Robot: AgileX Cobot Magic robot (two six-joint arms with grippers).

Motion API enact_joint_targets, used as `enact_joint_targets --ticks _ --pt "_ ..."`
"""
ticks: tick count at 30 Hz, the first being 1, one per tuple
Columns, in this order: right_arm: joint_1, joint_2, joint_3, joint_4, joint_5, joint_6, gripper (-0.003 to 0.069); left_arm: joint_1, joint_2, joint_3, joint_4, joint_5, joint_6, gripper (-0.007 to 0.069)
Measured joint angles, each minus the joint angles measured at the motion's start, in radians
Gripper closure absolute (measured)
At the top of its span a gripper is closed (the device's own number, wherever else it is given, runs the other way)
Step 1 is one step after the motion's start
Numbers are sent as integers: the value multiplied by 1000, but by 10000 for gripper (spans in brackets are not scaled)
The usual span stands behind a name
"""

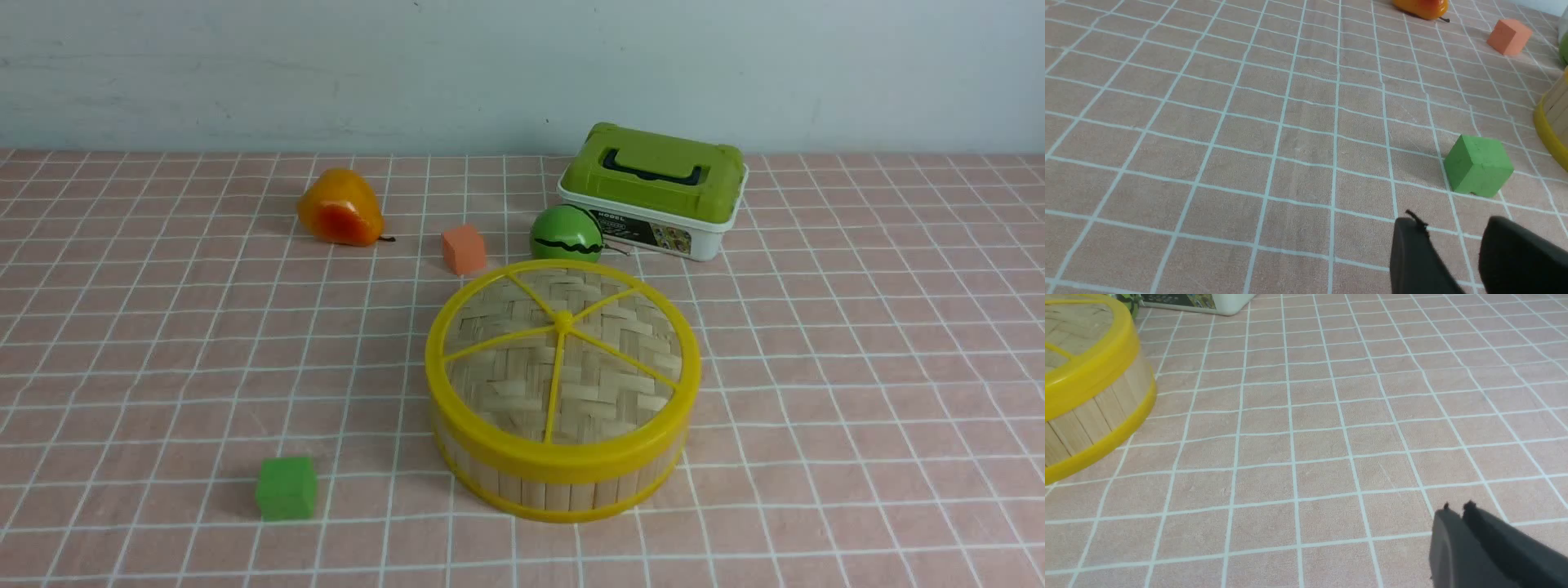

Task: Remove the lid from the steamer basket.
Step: Use the right arm to lift the lid of the steamer

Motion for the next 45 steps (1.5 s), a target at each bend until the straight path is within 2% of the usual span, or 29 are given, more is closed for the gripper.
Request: enact_joint_targets --ticks 45 --pt "0 0 0 0 0 0 603 0 0 0 0 0 0 385"
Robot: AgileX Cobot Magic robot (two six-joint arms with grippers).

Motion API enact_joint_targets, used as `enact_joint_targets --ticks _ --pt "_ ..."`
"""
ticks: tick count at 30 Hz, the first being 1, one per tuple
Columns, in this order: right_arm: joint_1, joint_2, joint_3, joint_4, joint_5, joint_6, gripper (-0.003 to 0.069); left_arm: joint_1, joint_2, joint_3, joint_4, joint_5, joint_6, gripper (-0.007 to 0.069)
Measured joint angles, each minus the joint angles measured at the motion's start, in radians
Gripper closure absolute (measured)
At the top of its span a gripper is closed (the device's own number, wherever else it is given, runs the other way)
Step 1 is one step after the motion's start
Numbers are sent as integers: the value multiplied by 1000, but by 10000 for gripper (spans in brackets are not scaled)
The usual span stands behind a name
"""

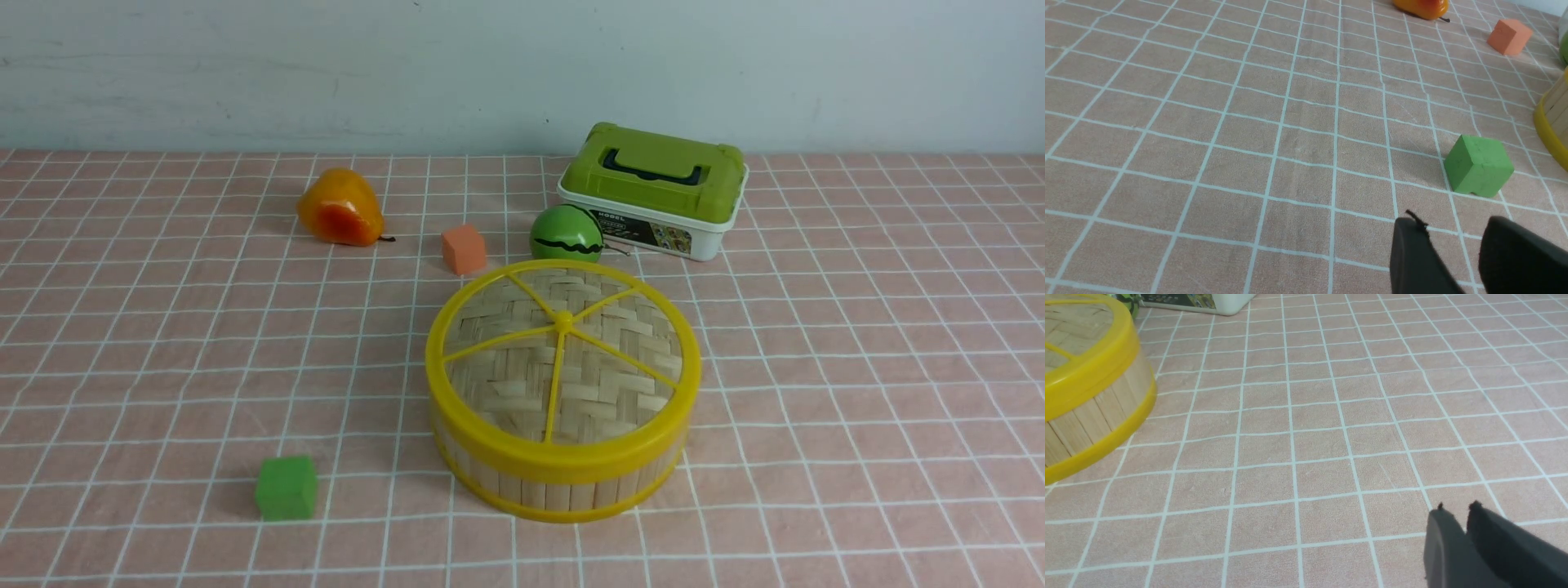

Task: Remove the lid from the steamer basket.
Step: Use the right arm to lift the lid of the steamer

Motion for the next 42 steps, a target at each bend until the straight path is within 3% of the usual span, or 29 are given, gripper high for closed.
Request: enact_joint_targets --ticks 12,15,16,18,20,22,25,27,33,39,42 --pt "0 0 0 5 0 0 585 0 0 0 0 0 0 385" --pt "0 0 0 59 -4 6 582 0 0 0 0 0 0 385" --pt "0 0 0 93 -7 21 580 0 0 0 0 0 0 385" --pt "0 0 2 310 -15 123 574 0 0 0 0 0 0 385" --pt "0 0 3 388 -15 167 573 0 0 0 0 0 0 385" --pt "0 0 7 629 -15 321 568 0 0 0 0 0 0 385" --pt "0 0 7 739 -15 370 562 0 0 0 0 0 0 385" --pt "0 0 7 739 -15 363 561 0 0 0 0 0 0 385" --pt "0 0 7 686 -11 271 554 0 0 0 0 0 0 385" --pt "0 14 -107 662 56 11 560 0 0 0 0 0 0 385" --pt "0 184 -364 580 257 -177 640 0 0 0 0 0 0 385"
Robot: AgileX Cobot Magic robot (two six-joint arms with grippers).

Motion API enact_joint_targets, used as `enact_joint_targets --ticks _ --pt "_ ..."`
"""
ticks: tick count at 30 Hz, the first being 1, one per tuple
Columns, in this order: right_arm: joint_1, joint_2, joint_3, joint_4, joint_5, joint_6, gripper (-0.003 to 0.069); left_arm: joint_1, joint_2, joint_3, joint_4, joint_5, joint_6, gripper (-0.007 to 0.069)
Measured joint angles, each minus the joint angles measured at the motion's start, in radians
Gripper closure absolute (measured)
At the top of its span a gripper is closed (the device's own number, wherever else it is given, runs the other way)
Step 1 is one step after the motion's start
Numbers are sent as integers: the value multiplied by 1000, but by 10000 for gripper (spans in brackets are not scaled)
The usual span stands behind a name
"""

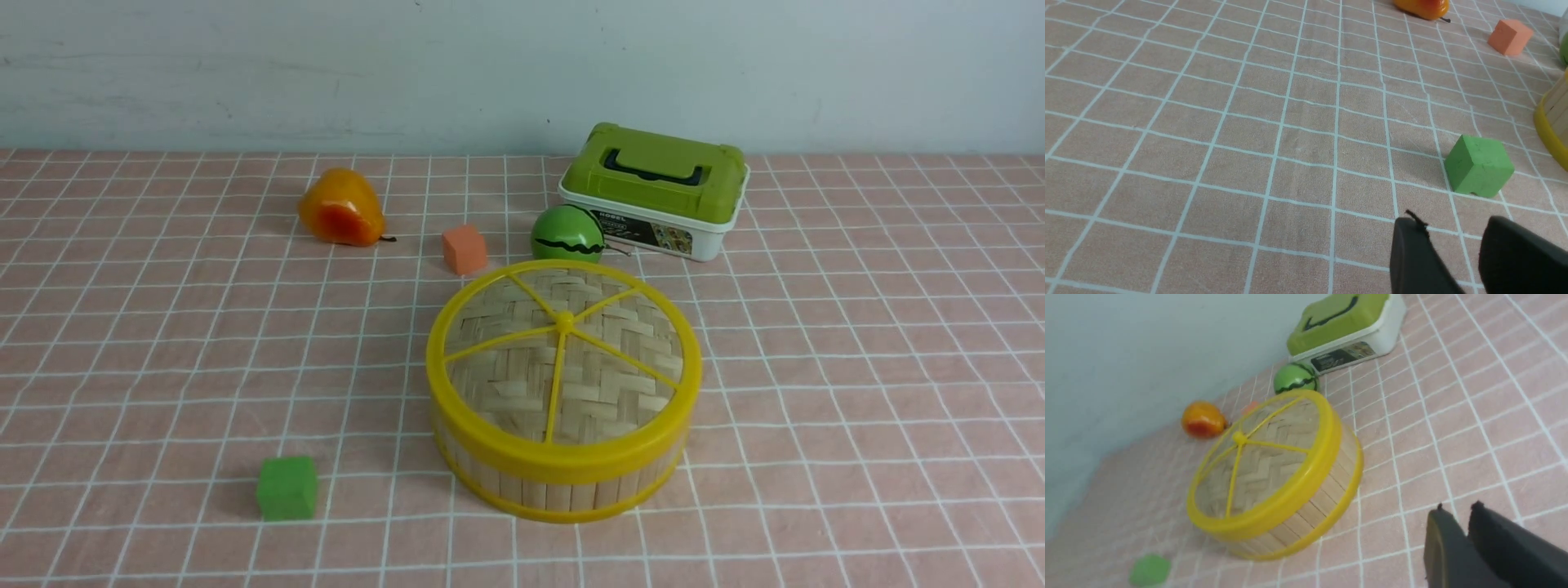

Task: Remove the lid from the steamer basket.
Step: Use the right arm to lift the lid of the steamer

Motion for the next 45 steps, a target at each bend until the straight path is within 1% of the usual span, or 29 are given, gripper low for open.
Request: enact_joint_targets --ticks 1,3,4,5,7,8,9,10,12,15,16,17,18,20,21,23,25,26,27,28,29,30,31,34,36,40,42,44,45 --pt "0 61 -90 -29 63 -60 659 0 0 0 0 0 0 385" --pt "0 206 -235 -91 210 -159 676 0 0 0 0 0 0 385" --pt "0 254 -305 -109 270 -208 680 0 0 0 0 0 0 385" --pt "0 364 -401 -140 352 -278 680 0 0 0 0 0 0 385" --pt "0 484 -525 -161 452 -364 680 0 0 0 0 0 0 385" --pt "0 512 -550 -165 471 -379 680 0 0 0 0 0 0 385" --pt "1 637 -638 -167 539 -419 680 0 0 0 0 0 0 385" --pt "6 690 -689 -167 569 -436 679 0 0 0 0 0 0 385" --pt "43 815 -781 -167 598 -459 673 0 0 0 0 0 0 385" --pt "138 969 -889 -192 601 -465 666 0 0 0 0 0 0 385" --pt "201 1047 -945 -226 605 -454 662 0 0 0 0 0 0 385" --pt "236 1091 -970 -243 604 -446 660 0 0 0 0 0 0 385" --pt "244 1102 -987 -253 606 -438 659 0 0 0 0 0 0 385" --pt "334 1244 -1106 -318 608 -365 648 0 0 0 0 0 0 385" --pt "359 1298 -1155 -343 608 -335 638 0 0 0 0 0 0 385" --pt "380 1352 -1204 -362 608 -309 627 0 0 0 0 0 0 385" --pt "419 1501 -1344 -378 608 -265 564 0 0 0 0 0 0 385" --pt "421 1512 -1354 -378 608 -263 557 0 0 0 0 0 0 385" --pt "442 1605 -1435 -372 608 -249 496 0 0 0 0 0 0 385" --pt "442 1605 -1445 -371 608 -248 487 0 0 0 0 0 0 385" --pt "460 1685 -1515 -367 608 -245 421 0 0 0 0 0 0 385" --pt "470 1723 -1555 -367 608 -243 372 0 0 0 0 0 0 385" --pt "491 1804 -1641 -368 606 -243 295 0 0 0 0 0 0 385" --pt "529 1903 -1754 -380 605 -222 198 0 0 0 0 0 0 385" --pt "551 1958 -1801 -402 604 -210 168 0 0 0 0 0 0 385" --pt "567 2006 -1818 -419 604 -197 166 0 0 0 0 0 0 385" --pt "568 2035 -1822 -424 605 -194 186 0 0 0 0 0 0 385" --pt "568 2055 -1823 -431 605 -193 223 0 0 0 0 0 0 385" --pt "568 2056 -1823 -431 605 -193 225 0 0 0 0 0 0 385"
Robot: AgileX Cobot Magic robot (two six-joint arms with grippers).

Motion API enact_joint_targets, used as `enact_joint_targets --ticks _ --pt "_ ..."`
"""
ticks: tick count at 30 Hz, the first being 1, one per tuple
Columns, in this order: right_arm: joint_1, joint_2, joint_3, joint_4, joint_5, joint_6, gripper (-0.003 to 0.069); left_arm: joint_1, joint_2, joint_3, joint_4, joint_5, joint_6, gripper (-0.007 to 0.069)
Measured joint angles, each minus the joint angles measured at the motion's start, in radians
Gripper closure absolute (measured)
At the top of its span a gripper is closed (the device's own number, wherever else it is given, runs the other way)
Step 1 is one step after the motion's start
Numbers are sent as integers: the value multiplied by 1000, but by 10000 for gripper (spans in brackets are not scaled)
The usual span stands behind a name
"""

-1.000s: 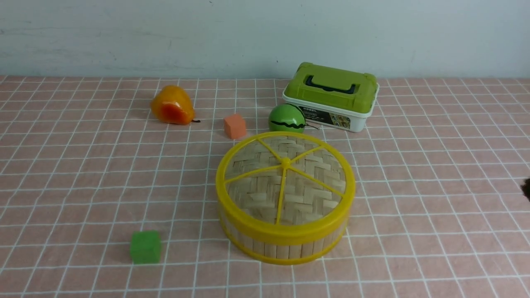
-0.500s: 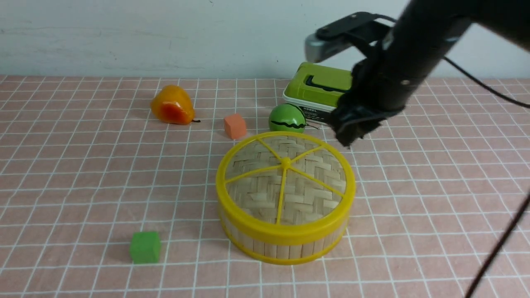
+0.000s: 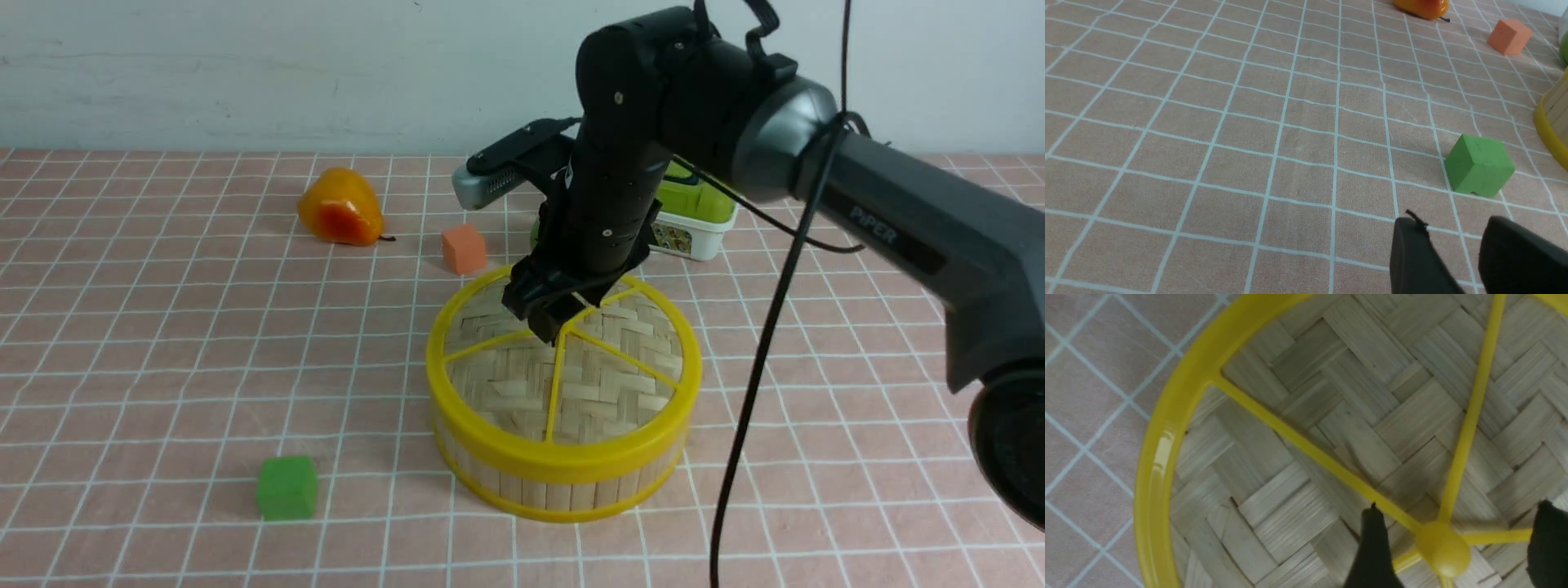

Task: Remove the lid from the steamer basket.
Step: Use the right arm to lift the lid of the steamer

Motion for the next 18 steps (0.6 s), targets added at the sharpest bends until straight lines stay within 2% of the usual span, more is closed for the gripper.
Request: enact_joint_targets --ticks 4,7,8,9,10,15,18 --pt "0 12 -3 6 0 0 300 0 0 0 0 0 0 385" --pt "0 12 -6 9 4 0 438 0 0 0 0 0 0 385" --pt "0 12 -6 10 4 0 449 0 0 0 0 0 0 385" --pt "0 12 -9 11 2 0 533 0 0 0 0 0 0 385" --pt "0 11 -10 11 1 2 579 0 0 0 0 0 0 385" --pt "0 -32 -3 12 5 4 582 0 0 0 0 0 0 385" --pt "-13 -147 -1 8 6 4 582 0 0 0 0 0 0 385"
